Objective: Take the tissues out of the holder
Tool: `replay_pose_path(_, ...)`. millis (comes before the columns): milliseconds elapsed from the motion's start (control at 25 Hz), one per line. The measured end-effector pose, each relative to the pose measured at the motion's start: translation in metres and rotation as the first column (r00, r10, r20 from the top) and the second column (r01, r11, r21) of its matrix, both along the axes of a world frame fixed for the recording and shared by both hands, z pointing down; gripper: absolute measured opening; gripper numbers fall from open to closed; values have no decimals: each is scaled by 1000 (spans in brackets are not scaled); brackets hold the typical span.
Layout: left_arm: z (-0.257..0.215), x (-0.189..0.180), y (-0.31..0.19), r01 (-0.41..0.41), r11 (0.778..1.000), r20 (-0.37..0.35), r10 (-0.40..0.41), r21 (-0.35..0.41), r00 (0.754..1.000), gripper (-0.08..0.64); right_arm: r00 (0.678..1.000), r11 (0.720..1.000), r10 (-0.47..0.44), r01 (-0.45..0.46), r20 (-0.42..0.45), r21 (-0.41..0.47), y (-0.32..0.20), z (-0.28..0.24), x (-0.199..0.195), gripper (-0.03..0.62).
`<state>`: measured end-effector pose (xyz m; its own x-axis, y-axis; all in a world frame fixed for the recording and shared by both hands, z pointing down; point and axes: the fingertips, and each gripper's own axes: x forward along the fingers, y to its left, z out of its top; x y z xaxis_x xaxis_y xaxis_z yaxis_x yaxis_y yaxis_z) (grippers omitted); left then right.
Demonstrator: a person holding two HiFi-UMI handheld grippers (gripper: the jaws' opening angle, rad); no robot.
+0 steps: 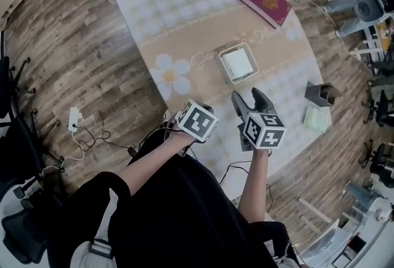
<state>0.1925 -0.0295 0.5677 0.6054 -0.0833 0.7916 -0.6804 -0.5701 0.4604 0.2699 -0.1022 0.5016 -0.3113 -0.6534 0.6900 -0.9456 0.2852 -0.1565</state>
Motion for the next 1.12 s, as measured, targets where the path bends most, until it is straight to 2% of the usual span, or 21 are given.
replay_pose_path(240,8,-5,-14,-16,1000,-8,15,-23,1000,0,992,997,-73,71,-104,-26,-41,15,1,355)
replay_pose_path(400,13,-8,-20,-28,999,-11,27,-37,1000,0,980,992,-119,110,-162,-61,-63,29,3,374)
replay_pose_path(840,22,-16,-44,-24,997,-20,22,-71,1000,0,962,973,-188,154,-198,-174,-97,67,7,406)
replay_pose_path(1040,27,-22,-53,-10,996,-17,8,-88,1000,0,957,953,-213,159,-195,-259,-106,86,10,407)
replay_pose_path(1120,28,-24,-55,-3,996,-16,1,-91,1000,0,944,937,-242,167,-223,-308,-106,93,14,405)
